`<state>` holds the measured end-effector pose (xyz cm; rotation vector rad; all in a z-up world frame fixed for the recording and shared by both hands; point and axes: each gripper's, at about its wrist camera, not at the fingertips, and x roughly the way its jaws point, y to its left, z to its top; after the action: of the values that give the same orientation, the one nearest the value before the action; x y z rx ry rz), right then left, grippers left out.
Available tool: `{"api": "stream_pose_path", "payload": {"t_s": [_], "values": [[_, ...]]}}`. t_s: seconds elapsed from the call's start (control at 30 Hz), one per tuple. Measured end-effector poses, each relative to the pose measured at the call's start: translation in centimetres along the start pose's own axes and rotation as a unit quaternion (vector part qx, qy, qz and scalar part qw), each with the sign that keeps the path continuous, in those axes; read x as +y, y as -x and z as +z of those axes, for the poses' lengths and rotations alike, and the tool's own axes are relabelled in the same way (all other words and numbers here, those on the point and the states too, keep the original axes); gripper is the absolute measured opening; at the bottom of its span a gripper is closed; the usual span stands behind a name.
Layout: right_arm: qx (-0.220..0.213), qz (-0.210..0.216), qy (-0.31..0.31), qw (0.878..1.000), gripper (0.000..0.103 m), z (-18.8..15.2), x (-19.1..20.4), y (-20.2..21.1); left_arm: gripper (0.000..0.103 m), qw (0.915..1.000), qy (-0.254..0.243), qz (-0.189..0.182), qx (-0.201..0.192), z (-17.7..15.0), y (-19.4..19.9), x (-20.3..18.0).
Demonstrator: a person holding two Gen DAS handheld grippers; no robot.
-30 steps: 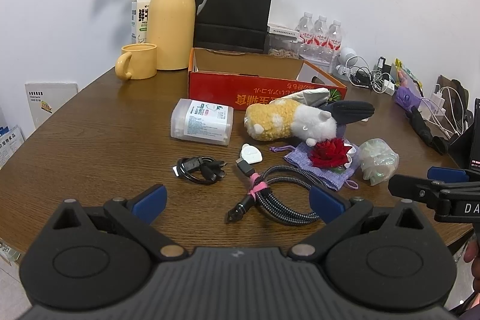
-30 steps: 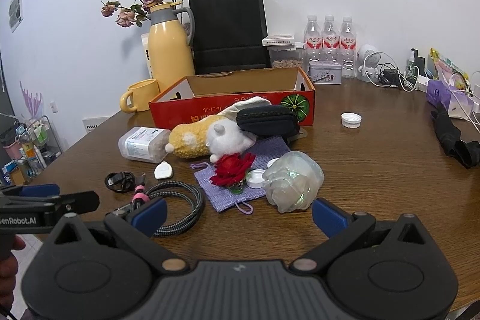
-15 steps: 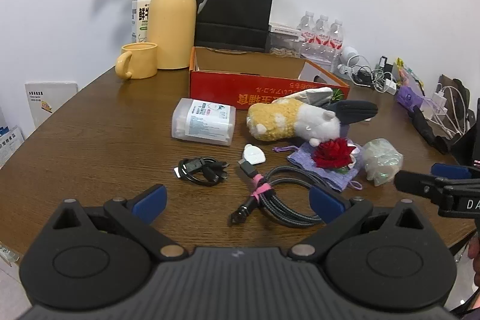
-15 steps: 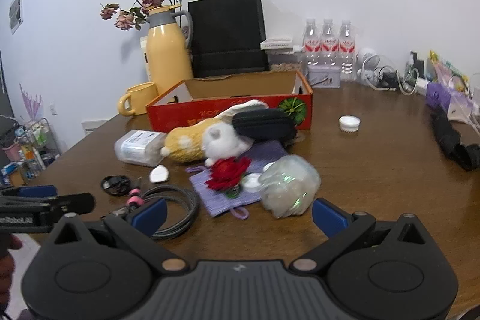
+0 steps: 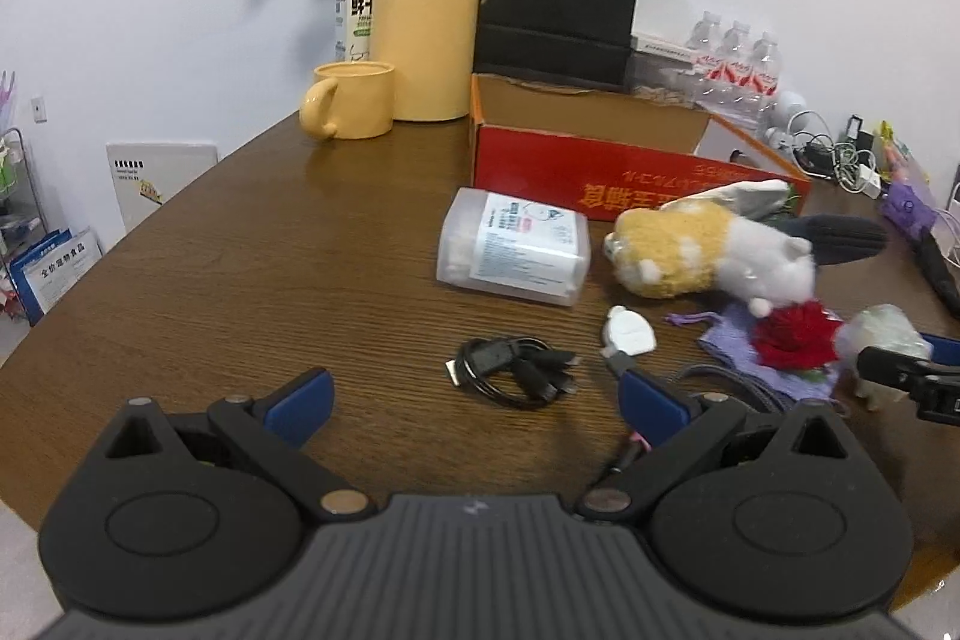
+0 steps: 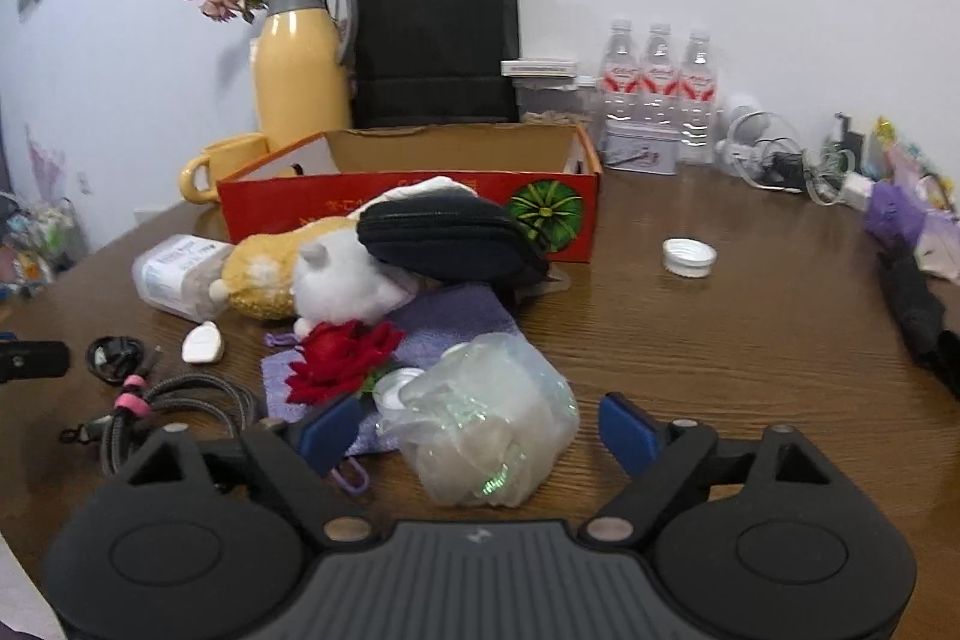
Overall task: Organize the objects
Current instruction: 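Grasp the clear plastic bag with the right tool while the left tool grasps the small black cable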
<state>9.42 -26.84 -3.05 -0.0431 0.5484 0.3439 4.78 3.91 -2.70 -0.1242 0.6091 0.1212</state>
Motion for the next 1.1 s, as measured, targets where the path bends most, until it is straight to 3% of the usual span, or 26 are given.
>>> {"api": "stream_pose_path", "payload": {"t_s": [0.1, 0.23, 0.5, 0.57, 0.63, 0.67, 0.9, 1.1], "values": [[-0.001, 0.016, -0.001, 1.000, 0.053, -0.3, -0.1, -0.3, 0.103, 1.0000, -0.004, 0.004, 0.004, 0.2, -1.2, 0.0], [-0.006, 0.027, -0.004, 1.000, 0.044, -0.4, 0.0, 0.1, 0.103, 0.9997, -0.014, 0.016, 0.009, 0.3, -2.8, -0.4], [-0.025, 0.030, -0.010, 0.999, 0.044, -0.2, 0.0, 1.3, 0.100, 0.9985, -0.050, 0.017, 0.012, -0.3, -4.6, -1.6], [-0.028, 0.031, -0.009, 0.999, 0.044, -0.1, 0.0, 1.5, 0.091, 0.9988, -0.048, 0.008, 0.012, -0.5, -4.8, -1.5], [-0.031, 0.032, -0.008, 0.999, 0.044, 0.0, 0.1, 1.6, 0.064, 0.9988, -0.048, 0.004, 0.004, -0.6, -4.6, -1.5], [-0.031, 0.033, -0.007, 0.999, 0.044, 0.0, 0.1, 1.6, 0.060, 0.9988, -0.049, 0.002, 0.000, -0.5, -4.4, -1.5], [-0.043, 0.034, -0.006, 0.998, 0.044, 0.2, 0.1, 1.9, 0.056, 0.9989, -0.045, -0.013, -0.004, -0.3, -3.7, -1.4], [-0.066, 0.034, -0.004, 0.997, 0.044, 1.1, -0.1, 2.6, 0.056, 0.9980, -0.040, -0.026, -0.041, 1.2, -1.7, -1.5]]}}
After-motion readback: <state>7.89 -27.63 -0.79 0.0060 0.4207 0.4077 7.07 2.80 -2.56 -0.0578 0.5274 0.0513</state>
